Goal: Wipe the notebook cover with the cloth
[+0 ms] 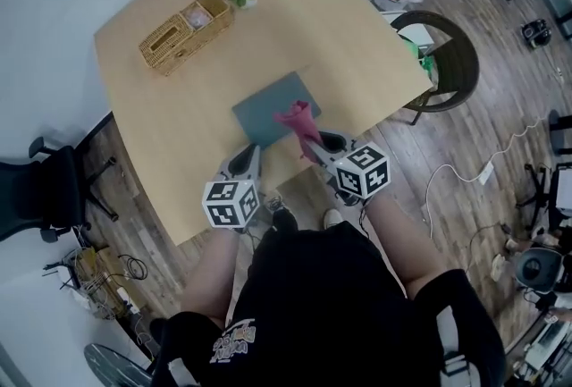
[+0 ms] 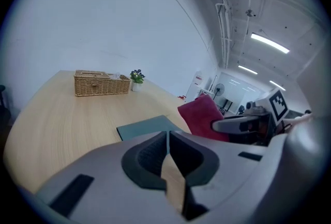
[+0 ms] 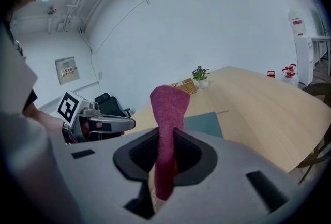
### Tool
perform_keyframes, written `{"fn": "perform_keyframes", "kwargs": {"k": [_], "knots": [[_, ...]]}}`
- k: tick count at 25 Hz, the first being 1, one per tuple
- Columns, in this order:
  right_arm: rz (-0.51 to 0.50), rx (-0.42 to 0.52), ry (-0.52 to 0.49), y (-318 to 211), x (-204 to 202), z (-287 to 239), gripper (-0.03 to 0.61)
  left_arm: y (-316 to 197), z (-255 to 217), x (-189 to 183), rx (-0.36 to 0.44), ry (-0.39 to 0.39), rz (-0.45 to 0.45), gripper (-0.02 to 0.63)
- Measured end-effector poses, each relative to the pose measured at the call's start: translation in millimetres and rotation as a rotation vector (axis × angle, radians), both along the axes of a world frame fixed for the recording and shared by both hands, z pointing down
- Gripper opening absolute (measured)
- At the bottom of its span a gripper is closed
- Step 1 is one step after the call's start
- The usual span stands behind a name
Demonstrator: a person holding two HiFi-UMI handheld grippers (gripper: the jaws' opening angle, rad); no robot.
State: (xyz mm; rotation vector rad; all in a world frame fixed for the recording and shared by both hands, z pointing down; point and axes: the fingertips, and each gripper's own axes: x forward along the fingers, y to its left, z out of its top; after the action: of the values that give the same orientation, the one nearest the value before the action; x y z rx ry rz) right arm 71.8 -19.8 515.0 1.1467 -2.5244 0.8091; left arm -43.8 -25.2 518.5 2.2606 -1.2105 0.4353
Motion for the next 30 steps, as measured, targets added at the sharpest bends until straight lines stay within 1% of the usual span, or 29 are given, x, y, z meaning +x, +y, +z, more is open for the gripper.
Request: {"fn": "perform_keyframes", "kwargs": {"k": [4,9,14,18,22,30], "knots": [[-0.056,0.041,-0.021,29,20,-15,0.067,35,-16,23,0.038,-0.004,-0.050,0.019],[-0.129,0.097,-0.045,71,47,-37,0.067,83,-41,52,0.106,0.001,-0.117,0.018],[-0.193,0.132,-0.069,111,60,-55,0.067,132,-61,72,0.163,-0.005,-0.166,0.018],[-0.217,0.144,-0.086,127,59,-63,0.067,156,-71,75,0.183,-0.012,-0.188,0.018],[-0.220,0.155,-0.107,146,57,-73,0.067,177,-81,71,0.202,-0.011,-0.201,0.018],[-0.221,0.168,-0.124,161,47,-82,0.067,199,-94,61,0.239,-0.006,-0.205,0.018]]}}
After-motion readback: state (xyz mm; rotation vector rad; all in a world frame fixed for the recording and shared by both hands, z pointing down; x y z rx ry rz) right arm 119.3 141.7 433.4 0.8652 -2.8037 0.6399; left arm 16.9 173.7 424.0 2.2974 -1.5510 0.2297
